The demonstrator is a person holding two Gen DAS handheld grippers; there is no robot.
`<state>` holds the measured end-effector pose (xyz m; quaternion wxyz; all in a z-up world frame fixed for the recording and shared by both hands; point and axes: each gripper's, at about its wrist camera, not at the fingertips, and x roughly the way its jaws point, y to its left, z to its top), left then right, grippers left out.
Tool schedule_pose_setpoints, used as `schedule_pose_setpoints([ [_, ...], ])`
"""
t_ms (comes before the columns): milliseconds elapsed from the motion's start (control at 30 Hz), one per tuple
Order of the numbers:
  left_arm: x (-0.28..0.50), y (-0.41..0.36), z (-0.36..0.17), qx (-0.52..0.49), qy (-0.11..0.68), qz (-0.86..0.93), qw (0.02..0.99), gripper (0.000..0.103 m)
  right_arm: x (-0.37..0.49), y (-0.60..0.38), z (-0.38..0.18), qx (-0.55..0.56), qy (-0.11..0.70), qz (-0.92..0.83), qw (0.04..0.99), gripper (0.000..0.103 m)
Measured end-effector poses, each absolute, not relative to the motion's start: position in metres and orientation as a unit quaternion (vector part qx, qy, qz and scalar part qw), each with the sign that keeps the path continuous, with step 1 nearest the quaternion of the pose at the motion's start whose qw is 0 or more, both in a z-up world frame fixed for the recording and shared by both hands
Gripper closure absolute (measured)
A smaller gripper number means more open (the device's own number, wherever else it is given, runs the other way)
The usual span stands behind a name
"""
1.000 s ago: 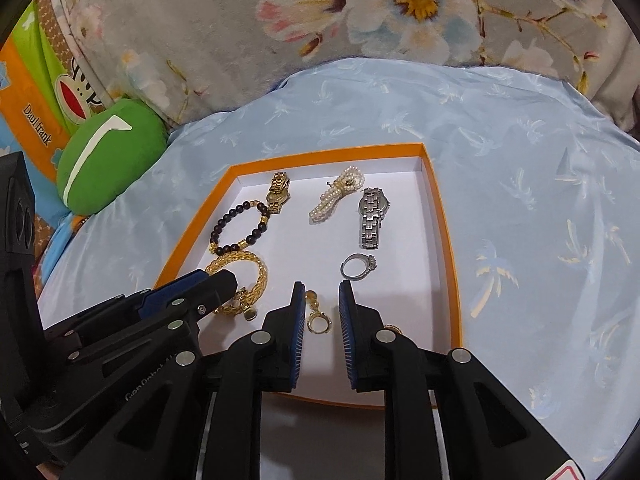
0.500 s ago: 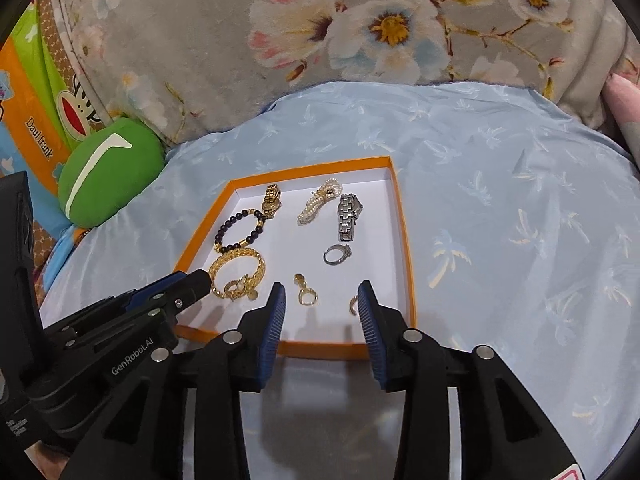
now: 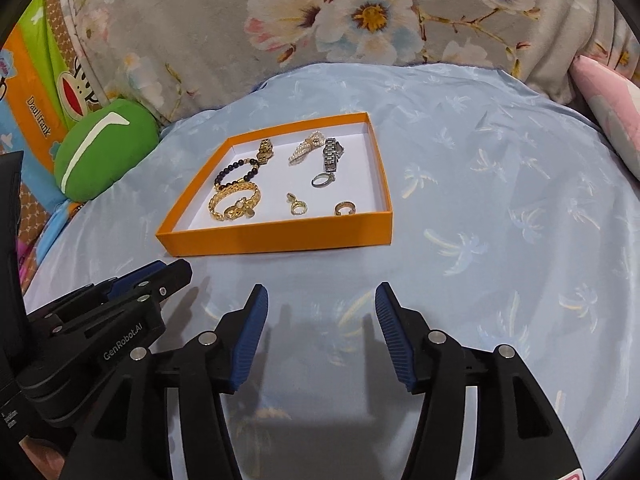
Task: Organize jewelry
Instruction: 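Withdraw both open tools away from the orange box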
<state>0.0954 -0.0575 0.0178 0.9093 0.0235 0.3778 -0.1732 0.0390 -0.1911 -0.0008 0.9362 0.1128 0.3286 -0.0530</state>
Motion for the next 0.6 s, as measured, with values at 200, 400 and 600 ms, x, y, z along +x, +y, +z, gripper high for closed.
schedule_pose_setpoints([
  [200,0.085,-0.059,0.015,0.034,0.375,-0.163,0.912,0.078,0.031,-0.184,-0.001,0.102,0.323,-0.064,0.939,0.039],
  [400,0.084,-0.049,0.017,0.023,0.364,-0.127,0.923,0.048,0.026,-0.189,-0.001,0.112,0.321,-0.082,0.937,0.026],
  [600,0.083,-0.047,0.018,0.029,0.359,-0.101,0.927,0.035,0.024,-0.191,-0.002,0.114,0.321,-0.101,0.935,0.019],
])
